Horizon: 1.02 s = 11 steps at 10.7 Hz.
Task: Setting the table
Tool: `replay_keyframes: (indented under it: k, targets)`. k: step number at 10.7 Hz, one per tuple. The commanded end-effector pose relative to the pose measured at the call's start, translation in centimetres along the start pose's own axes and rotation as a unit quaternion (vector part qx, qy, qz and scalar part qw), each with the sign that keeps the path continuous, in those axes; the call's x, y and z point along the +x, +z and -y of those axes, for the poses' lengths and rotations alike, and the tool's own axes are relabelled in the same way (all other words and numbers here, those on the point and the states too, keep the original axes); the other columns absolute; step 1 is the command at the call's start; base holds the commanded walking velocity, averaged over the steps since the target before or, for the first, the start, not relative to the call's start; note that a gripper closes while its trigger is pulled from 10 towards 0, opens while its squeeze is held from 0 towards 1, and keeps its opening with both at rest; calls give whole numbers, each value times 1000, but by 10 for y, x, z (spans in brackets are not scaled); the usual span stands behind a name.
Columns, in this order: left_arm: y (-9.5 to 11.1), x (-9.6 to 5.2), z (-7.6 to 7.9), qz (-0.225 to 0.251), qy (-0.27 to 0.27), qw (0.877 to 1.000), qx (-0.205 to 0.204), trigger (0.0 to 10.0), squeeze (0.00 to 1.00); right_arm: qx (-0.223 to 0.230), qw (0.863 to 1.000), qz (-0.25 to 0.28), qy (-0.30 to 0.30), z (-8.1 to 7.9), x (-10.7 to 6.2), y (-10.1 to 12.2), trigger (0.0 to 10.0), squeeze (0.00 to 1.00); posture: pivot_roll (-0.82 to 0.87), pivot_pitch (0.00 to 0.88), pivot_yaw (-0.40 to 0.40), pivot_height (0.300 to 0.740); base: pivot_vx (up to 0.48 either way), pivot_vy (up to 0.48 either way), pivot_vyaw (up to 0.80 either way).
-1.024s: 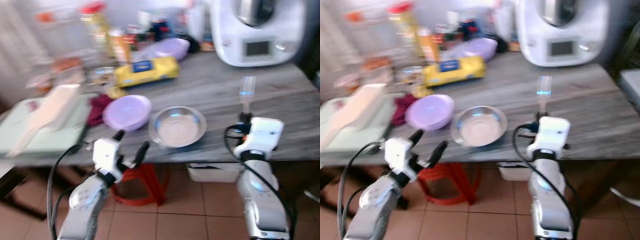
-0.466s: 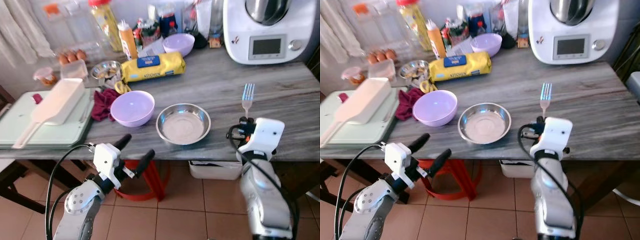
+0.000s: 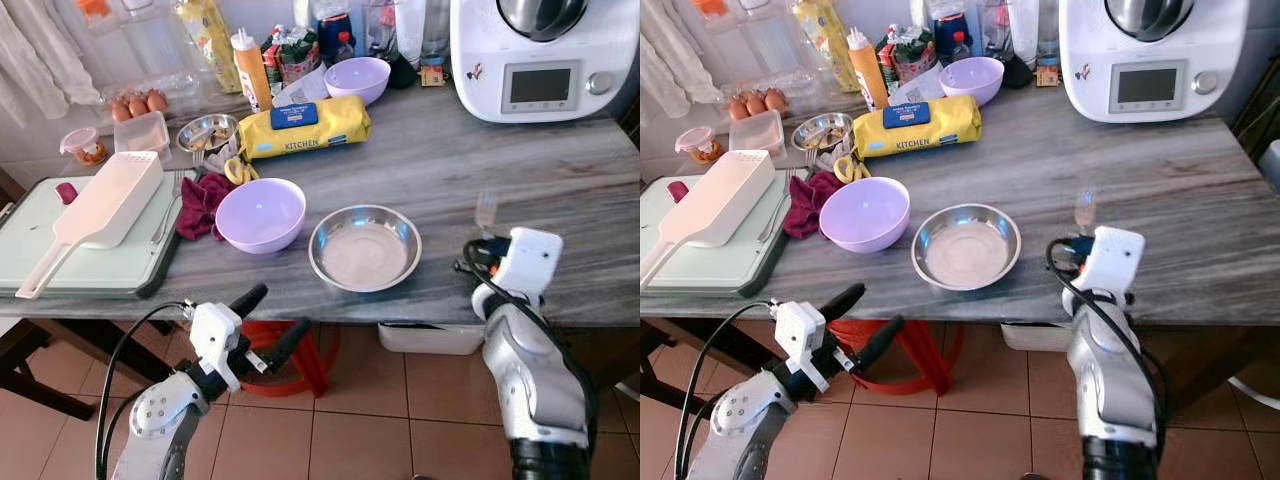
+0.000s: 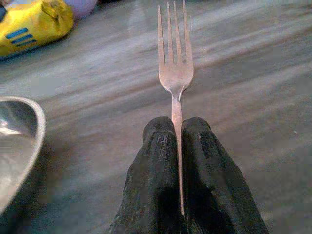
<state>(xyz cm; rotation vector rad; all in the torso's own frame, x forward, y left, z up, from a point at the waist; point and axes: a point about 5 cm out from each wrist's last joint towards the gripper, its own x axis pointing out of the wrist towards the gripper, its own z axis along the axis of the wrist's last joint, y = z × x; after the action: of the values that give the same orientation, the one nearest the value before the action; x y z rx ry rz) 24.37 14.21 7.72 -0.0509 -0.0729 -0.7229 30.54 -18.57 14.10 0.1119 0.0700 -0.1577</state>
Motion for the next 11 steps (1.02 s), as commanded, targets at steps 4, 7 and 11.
replay_keyframes:
  k: [4,7,11]
  targets:
    - [-17,-7,-10,-11,7,1000,-3,10000,0,11,998,-34,45,-22,4,-7,10000,0,-80,136,152,740,0,0,0]
    - [-31,-11,-14,-21,11,1000,-8,10000,0,18,997,-49,57,-28,5,-13,10000,0,-81,129,151,740,0,0,0]
    - [-41,-9,-12,-22,12,1000,-10,10000,0,17,995,-77,62,-27,4,-23,10000,0,-81,131,148,740,0,0,0]
